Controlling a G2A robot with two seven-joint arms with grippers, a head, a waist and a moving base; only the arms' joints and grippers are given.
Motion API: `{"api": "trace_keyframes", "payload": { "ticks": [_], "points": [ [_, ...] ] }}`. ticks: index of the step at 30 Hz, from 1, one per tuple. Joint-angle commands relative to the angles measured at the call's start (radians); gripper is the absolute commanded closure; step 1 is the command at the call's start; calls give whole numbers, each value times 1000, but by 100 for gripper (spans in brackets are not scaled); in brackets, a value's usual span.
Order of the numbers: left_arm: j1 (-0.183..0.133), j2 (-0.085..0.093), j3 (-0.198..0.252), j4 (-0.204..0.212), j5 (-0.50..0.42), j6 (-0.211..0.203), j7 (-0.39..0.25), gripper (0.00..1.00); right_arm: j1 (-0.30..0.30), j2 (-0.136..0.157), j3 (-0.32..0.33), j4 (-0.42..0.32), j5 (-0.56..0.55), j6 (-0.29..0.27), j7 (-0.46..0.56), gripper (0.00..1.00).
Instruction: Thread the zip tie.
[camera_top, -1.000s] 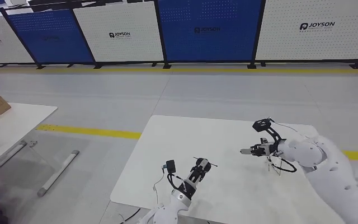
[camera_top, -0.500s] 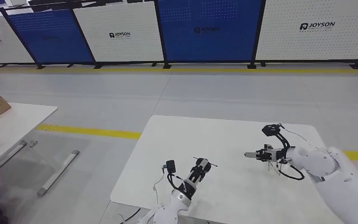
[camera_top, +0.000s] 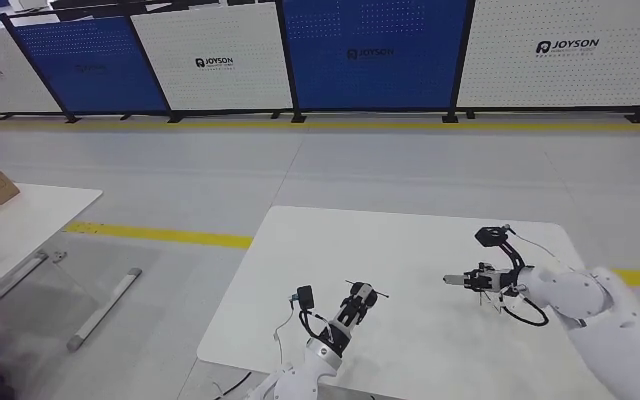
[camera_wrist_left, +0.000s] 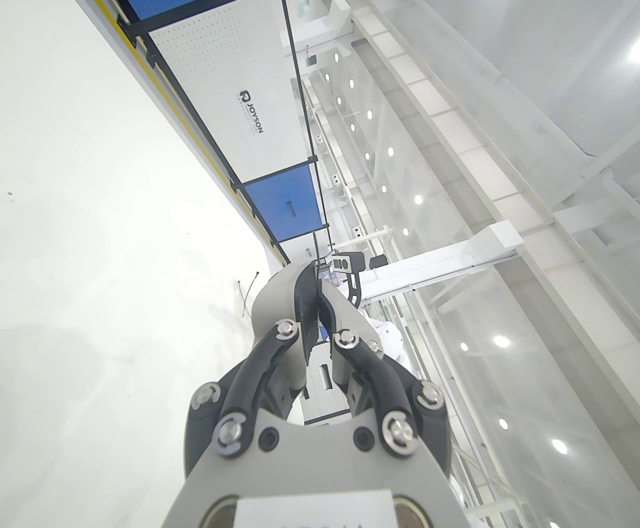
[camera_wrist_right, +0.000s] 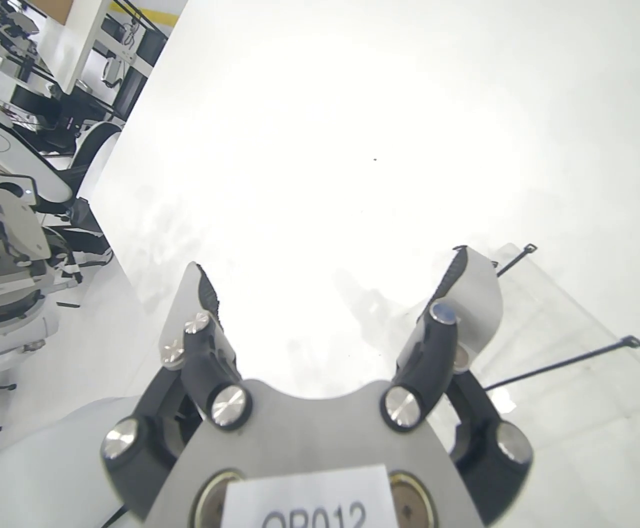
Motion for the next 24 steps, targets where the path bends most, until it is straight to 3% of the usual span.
{"api": "trace_keyframes", "payload": {
  "ticks": [1,4,8,15,20,23,24],
  "points": [
    [0,0,0,0,0,0,0,100,-11,11,29,-20,-33,49,-1,0],
    [0,0,0,0,0,0,0,100,-49,28,69,-76,-89,145,-17,0],
    [0,0,0,0,0,0,0,100,-62,37,88,-116,-91,156,60,0],
    [0,0,0,0,0,0,0,100,-68,37,87,-111,-95,163,58,0],
    [0,0,0,0,0,0,0,100,-51,28,93,-92,-112,292,32,0],
    [0,0,0,0,0,0,0,100,-41,25,97,-84,-105,315,46,0],
    [0,0,0,0,0,0,0,100,-38,24,97,-79,-102,322,54,14]
  ]
}}
